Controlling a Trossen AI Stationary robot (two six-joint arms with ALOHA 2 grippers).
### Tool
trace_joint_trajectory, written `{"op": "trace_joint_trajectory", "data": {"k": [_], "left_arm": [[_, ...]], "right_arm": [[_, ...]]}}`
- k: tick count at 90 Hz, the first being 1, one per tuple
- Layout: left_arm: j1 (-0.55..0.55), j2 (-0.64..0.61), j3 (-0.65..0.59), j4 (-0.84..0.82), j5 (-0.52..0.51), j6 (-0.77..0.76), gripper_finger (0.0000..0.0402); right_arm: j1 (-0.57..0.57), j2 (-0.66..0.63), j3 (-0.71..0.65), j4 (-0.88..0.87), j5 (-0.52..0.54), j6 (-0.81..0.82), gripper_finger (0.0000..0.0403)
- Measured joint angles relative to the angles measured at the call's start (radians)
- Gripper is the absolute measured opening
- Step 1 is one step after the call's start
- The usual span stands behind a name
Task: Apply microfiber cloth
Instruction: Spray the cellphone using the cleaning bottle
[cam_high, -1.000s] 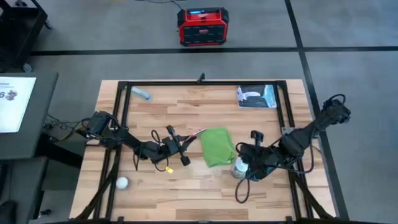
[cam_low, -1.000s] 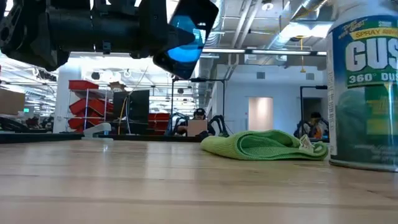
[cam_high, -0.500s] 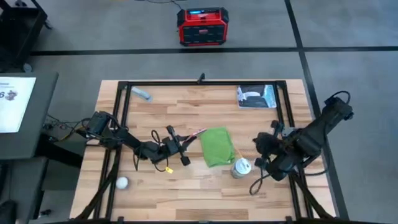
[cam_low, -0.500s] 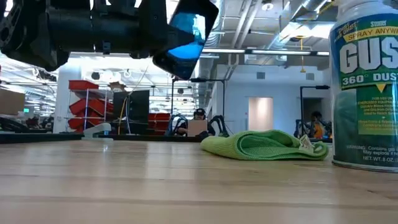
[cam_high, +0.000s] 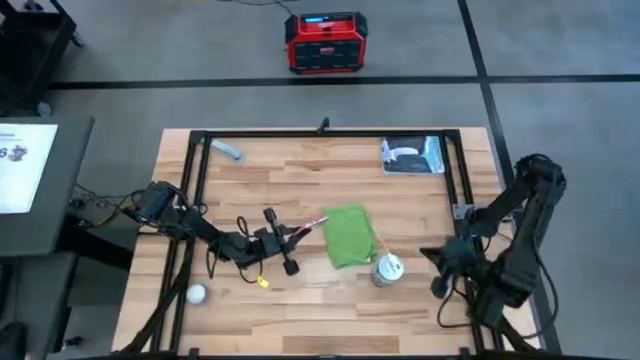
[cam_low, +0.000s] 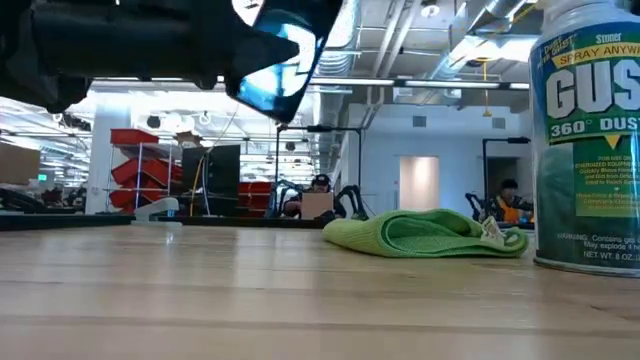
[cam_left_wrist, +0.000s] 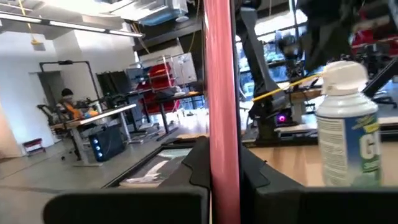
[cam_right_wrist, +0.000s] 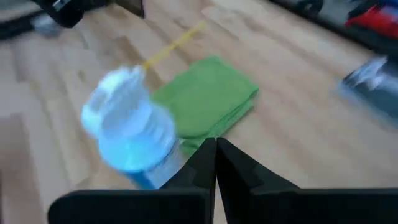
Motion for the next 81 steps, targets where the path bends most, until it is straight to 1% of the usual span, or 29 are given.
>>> {"op": "trace_joint_trajectory", "data": {"k": [8,18,27,38,63,81], "left_arm": [[-0.015,-0.002,0.0,0.001,0.0,0.0,0.0002],[-0.029,-0.002,0.0,0.0,0.002,-0.011,0.0002],[-0.04,-0.002,0.0,0.0,0.003,-0.014,0.0002],[-0.049,-0.002,0.0,0.001,0.004,-0.025,0.0002],[-0.066,-0.002,0.0,0.0,0.004,-0.043,0.0002],[-0.07,-0.002,0.0,0.0,0.003,-0.051,0.0002]], "right_arm": [[0.035,0.0,-0.089,0.199,0.045,-0.019,0.0],[0.045,0.02,-0.179,0.495,0.073,-0.159,0.0],[0.037,0.075,-0.213,0.666,0.076,-0.256,0.0],[0.017,0.177,-0.214,0.758,0.085,-0.301,0.0],[-0.054,0.428,-0.214,0.943,0.146,-0.301,0.0],[-0.092,0.556,-0.214,1.057,0.155,-0.279,0.0]]}}
